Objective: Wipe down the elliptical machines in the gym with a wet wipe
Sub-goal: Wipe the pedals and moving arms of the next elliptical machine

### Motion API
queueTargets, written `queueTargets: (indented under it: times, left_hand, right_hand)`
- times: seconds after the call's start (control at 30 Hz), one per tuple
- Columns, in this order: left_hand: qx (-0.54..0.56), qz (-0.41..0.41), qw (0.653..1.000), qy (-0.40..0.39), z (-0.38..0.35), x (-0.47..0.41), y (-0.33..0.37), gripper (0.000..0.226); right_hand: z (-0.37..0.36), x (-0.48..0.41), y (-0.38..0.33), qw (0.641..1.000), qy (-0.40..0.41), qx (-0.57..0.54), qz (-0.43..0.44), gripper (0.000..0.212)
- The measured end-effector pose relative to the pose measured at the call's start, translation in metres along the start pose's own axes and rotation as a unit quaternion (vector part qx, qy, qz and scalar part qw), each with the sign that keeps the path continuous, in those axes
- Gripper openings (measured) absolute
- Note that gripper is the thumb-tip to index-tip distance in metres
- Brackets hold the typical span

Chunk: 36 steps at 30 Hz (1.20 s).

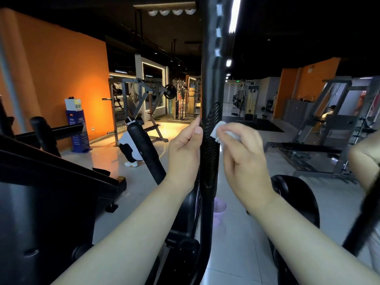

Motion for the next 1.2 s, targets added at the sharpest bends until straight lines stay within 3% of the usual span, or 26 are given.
queueTargets:
  times: [0.1,0.2,0.4,0.6,0.73,0.83,0.97,1.1,1.2]
  left_hand:
    - [0.003,0.02,1.0,0.013,0.001,-0.002,-0.002,0.056]
    - [0.003,0.022,1.0,0.015,0.003,-0.002,-0.002,0.056]
    - [-0.008,0.022,1.0,0.013,0.003,-0.001,0.001,0.056]
    - [0.006,0.035,0.999,0.02,0.005,-0.002,-0.003,0.048]
    - [-0.006,0.03,0.999,0.014,0.004,-0.001,-0.002,0.036]
    - [0.0,0.015,1.0,0.006,0.002,0.001,0.001,0.04]
    - [0.022,0.041,0.999,0.016,0.002,-0.001,-0.001,0.05]
    - [0.041,0.047,0.998,0.007,0.004,-0.002,-0.006,0.03]
    - [0.03,0.033,0.999,0.008,0.003,-0.001,-0.003,0.037]
  right_hand:
    - [-0.021,0.017,-0.007,0.998,-0.062,-0.005,0.021,0.028]
    - [-0.034,0.027,-0.011,0.992,-0.117,0.007,0.05,0.025]
    - [-0.007,0.005,-0.001,0.999,-0.021,0.008,0.027,0.027]
    - [-0.031,0.023,-0.005,0.995,-0.099,-0.018,0.01,0.033]
    - [-0.004,0.002,-0.001,0.999,-0.029,0.004,0.013,0.03]
    - [0.001,-0.004,0.0,1.0,0.006,0.007,0.013,0.032]
    - [-0.02,0.011,-0.014,0.998,-0.05,-0.002,0.032,0.033]
    - [-0.025,0.024,-0.016,0.993,-0.099,-0.026,0.056,0.044]
    - [-0.02,0.023,-0.008,0.99,-0.124,-0.02,0.064,0.044]
Point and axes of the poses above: each hand's wrist, its own x-axis away from the middle knuckle, its own z-axis out of the back of the hand, y = z × x, the point moved 5 cm from there along -x, towards the middle knuckle, and after that the axes turned 13 degrees about -x, right-handed, at the moved point
